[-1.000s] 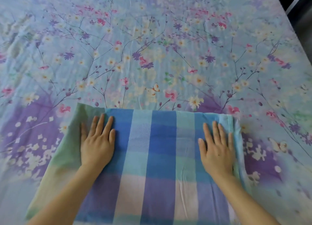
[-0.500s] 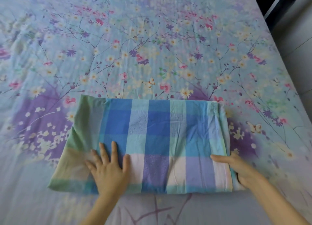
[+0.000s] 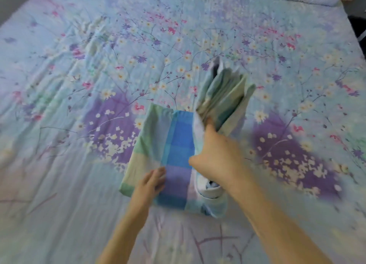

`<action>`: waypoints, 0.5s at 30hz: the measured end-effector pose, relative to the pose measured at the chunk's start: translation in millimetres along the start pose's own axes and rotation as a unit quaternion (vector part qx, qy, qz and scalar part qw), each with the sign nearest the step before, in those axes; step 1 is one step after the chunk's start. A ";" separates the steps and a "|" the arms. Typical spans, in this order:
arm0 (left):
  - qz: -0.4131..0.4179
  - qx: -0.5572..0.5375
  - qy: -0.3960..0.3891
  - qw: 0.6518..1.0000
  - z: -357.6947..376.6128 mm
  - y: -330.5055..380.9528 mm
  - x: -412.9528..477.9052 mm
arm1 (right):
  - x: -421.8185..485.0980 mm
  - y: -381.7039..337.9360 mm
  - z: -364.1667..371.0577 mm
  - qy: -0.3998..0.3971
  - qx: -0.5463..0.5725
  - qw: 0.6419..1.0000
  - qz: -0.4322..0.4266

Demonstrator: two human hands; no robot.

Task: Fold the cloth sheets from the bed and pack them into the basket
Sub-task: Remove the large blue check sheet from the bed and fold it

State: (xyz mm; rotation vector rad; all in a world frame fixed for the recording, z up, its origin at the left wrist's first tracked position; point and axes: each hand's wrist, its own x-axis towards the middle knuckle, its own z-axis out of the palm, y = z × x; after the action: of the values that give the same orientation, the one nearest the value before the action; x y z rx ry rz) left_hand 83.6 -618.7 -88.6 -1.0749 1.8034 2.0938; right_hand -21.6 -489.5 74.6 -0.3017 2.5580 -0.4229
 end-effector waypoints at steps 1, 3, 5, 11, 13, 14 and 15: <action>-0.035 -0.089 0.030 0.995 -21.4 10.1 4.2 | 12.8 -24.4 17.2 -0.019 -0.019 0.999 -0.023; -0.067 -0.184 0.074 0.978 -50.8 26.0 12.8 | 43.2 -67.1 63.6 -0.068 -0.017 0.997 -0.036; -0.094 -0.226 0.121 0.962 -64.4 32.8 19.0 | 66.6 -94.7 106.5 -0.112 0.018 0.993 -0.016; -0.086 -0.050 0.103 0.990 -61.8 30.3 23.3 | 82.5 -86.1 127.4 -0.108 0.073 0.991 -0.024; -0.050 0.105 0.136 0.984 -55.0 35.8 14.3 | 77.7 -57.7 116.7 -0.030 0.050 0.997 -0.056; -0.019 0.196 0.155 0.968 -50.2 38.7 10.3 | 76.4 -42.3 112.8 0.032 0.027 0.997 -0.071; 0.012 0.290 0.174 0.941 -45.3 40.7 4.2 | 76.9 -27.2 110.1 0.103 0.011 0.991 -0.083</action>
State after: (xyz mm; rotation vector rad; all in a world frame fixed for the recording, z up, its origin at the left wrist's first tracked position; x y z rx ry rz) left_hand 75.8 -671.7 -59.4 -1.2901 2.3830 1.2748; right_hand -24.0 -563.4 -40.8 -0.4873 2.7371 -0.5714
